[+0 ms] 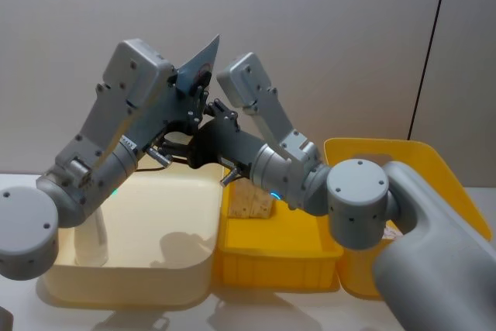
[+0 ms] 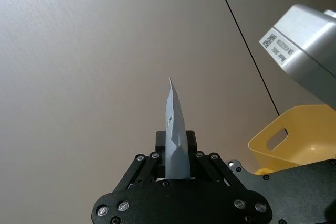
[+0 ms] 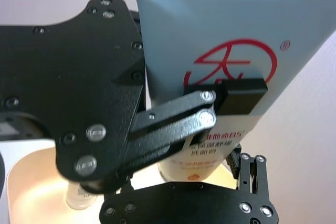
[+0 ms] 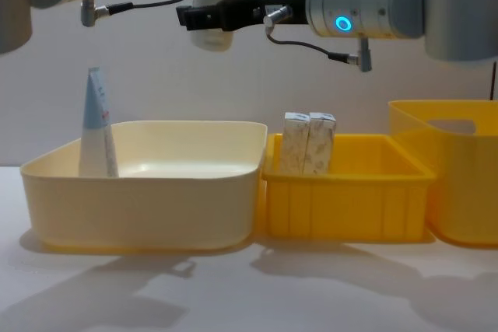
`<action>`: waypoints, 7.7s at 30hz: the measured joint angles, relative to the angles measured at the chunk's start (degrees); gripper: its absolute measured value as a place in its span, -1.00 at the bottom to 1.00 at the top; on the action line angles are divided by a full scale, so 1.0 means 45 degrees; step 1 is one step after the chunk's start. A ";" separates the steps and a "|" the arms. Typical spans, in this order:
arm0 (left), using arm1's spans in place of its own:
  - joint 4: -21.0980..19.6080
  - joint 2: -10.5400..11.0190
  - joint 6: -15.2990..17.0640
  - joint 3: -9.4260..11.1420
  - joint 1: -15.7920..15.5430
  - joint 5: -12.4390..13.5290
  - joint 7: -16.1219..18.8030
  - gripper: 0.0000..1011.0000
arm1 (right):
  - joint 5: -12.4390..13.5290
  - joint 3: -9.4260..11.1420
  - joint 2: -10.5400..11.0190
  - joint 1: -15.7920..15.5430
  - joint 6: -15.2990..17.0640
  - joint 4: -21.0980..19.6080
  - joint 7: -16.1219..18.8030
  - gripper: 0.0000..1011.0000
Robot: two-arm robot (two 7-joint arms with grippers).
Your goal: Bimanual collaborative sorting of washing and personal care products
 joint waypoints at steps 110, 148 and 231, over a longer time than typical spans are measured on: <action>0.0050 -0.0039 0.0018 -0.0021 -0.0004 -0.0006 0.0025 0.98 | -0.2678 0.2107 0.2394 -0.1431 0.2311 -0.3319 -0.4157 0.08; 0.0051 -0.0038 0.0018 -0.0021 -0.0004 -0.0007 0.0025 0.98 | -0.1445 0.4153 0.3151 -0.0880 0.9530 -0.3946 -0.2536 0.08; 0.0052 -0.0039 0.0018 -0.0021 -0.0004 -0.0007 0.0025 0.99 | -0.0626 0.3796 0.3256 0.0499 1.3128 -0.2720 -0.0312 0.98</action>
